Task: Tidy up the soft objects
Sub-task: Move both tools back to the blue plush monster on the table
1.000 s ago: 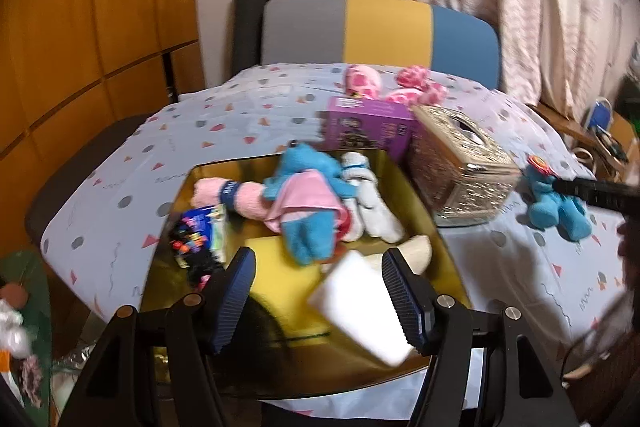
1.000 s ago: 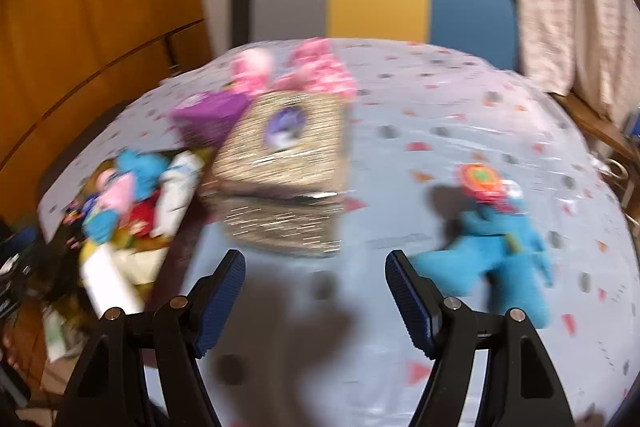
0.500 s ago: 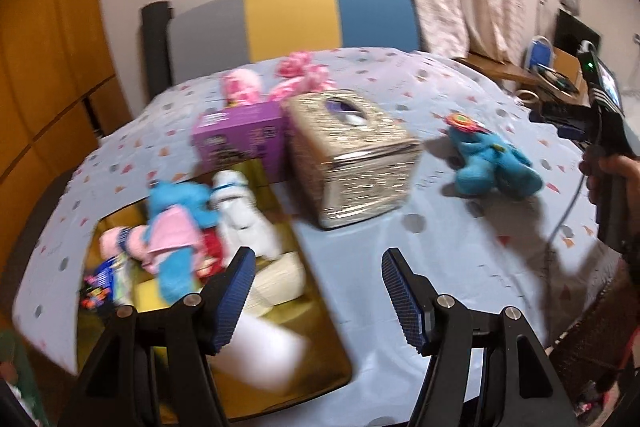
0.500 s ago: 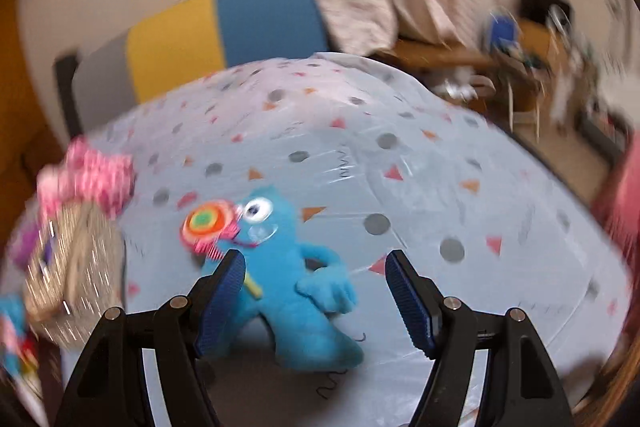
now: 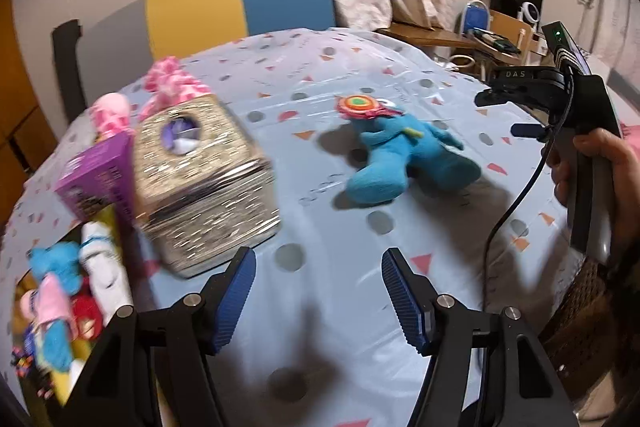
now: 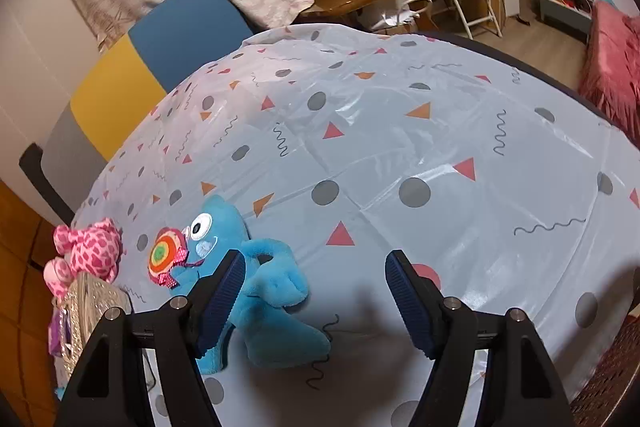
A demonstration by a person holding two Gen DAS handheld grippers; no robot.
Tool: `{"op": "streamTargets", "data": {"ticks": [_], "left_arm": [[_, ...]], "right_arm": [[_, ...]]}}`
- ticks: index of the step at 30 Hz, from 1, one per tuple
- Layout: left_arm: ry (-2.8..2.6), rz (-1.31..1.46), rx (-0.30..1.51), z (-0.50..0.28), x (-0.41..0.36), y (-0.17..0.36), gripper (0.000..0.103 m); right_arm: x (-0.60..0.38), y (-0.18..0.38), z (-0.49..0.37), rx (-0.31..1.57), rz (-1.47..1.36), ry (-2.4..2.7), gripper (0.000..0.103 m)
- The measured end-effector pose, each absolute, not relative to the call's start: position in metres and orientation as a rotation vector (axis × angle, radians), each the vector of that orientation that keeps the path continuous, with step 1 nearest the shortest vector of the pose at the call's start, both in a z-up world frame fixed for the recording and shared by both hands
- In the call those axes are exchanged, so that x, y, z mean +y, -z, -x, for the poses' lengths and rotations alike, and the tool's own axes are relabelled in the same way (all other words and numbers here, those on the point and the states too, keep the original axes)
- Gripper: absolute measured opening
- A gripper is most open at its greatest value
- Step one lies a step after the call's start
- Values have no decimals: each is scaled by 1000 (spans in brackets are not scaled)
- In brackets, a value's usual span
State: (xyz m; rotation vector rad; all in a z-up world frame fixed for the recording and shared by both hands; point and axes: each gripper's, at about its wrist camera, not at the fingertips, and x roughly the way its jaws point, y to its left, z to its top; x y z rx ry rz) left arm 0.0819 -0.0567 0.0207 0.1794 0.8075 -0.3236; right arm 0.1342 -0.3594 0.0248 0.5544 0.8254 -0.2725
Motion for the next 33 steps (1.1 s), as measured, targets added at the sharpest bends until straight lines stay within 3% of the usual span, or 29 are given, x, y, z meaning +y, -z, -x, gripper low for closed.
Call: {"op": "streamTargets", "data": {"ticks": [12,16,24,26,27,33], "left_arm": [[401,-194,856,-156,-122,-1,66],[430,-235,855,-183,-146,8,76],[474,-297,917,-233,-179,44,76],[484,-272,955,-243,-179,55,64],[508,-239,983,-247,-179,61,42],[527,-196,971,-224,-168,65,39]], "right_arm": [[-361,-23,-133,826,-605,229,74],[-361,-22,-135,832,-622,205,74],[-358,-20,-138,846,-640,175,74],[-357,-19,-139,849,-637,171,74],[-357,-19,-139,850,-637,169,74],[-356,-17,-140,859,-639,162,74]]}}
